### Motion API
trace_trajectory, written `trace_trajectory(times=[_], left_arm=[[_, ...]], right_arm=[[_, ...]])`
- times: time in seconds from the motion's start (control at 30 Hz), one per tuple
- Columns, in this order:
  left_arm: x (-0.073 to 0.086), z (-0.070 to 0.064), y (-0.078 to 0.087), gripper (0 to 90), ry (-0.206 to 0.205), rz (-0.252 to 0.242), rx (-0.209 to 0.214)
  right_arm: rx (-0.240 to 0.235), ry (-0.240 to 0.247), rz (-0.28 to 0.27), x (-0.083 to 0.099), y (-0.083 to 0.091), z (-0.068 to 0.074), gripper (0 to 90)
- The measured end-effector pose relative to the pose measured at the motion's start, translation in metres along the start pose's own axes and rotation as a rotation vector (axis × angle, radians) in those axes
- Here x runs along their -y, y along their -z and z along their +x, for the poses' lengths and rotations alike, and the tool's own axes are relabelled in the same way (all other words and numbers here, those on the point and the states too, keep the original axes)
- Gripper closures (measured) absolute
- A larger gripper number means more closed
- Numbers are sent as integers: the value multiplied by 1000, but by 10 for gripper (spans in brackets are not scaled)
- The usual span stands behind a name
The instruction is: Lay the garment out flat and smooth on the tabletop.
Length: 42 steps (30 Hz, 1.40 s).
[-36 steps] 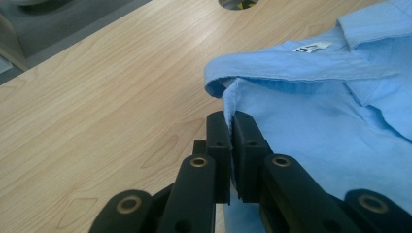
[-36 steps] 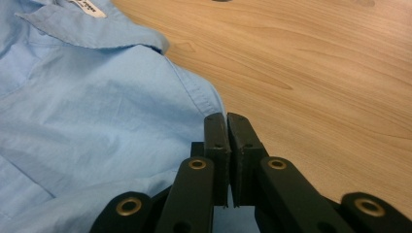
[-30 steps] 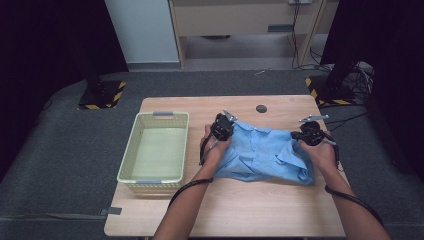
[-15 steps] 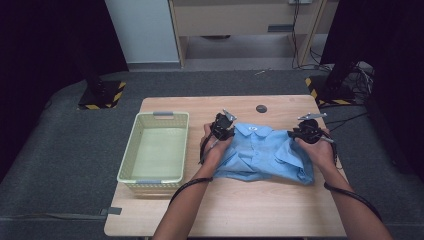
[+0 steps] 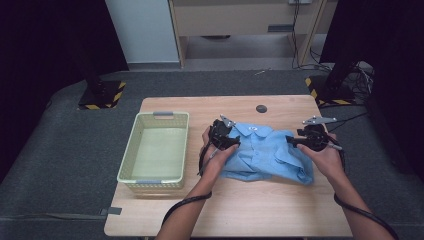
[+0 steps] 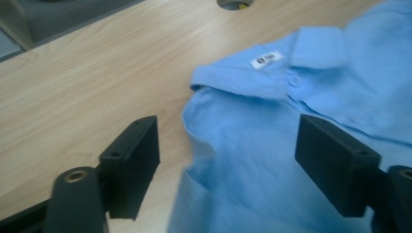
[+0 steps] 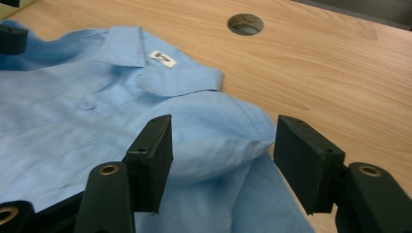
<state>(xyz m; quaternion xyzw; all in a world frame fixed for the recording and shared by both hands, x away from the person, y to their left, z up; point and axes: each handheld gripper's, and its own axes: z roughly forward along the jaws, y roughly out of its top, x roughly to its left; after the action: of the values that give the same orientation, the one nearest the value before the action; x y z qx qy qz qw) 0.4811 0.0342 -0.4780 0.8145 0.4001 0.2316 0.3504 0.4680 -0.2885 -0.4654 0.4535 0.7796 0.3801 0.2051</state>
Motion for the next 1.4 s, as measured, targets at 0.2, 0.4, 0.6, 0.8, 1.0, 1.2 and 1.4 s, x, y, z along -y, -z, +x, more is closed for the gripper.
trace_trajectory(times=[0.2, 0.4, 0.6, 0.8, 1.0, 1.2, 1.4], left_arm=[[18, -18, 37, 181, -25, -35, 38], [43, -30, 62, 175, -35, -63, 58], [60, -31, 62, 180, -50, -43, 66], [68, -26, 54, 247, -87, -18, 54], [79, -25, 46, 395, -97, 2, 42], [83, -26, 45, 439, -112, 23, 30], [86, -25, 49, 462, -113, -10, 13]], right_arm=[[-27, 51, -31, 9, 25, 23, 567], [-45, 145, -37, 16, 41, 63, 557], [-39, 210, -2, 22, 32, 86, 499], [-10, 207, 91, 40, 5, 75, 394], [-6, 201, 138, 48, -6, 65, 557], [-11, 151, 122, 48, 1, 56, 846], [12, 83, 65, 47, 18, 40, 900]])
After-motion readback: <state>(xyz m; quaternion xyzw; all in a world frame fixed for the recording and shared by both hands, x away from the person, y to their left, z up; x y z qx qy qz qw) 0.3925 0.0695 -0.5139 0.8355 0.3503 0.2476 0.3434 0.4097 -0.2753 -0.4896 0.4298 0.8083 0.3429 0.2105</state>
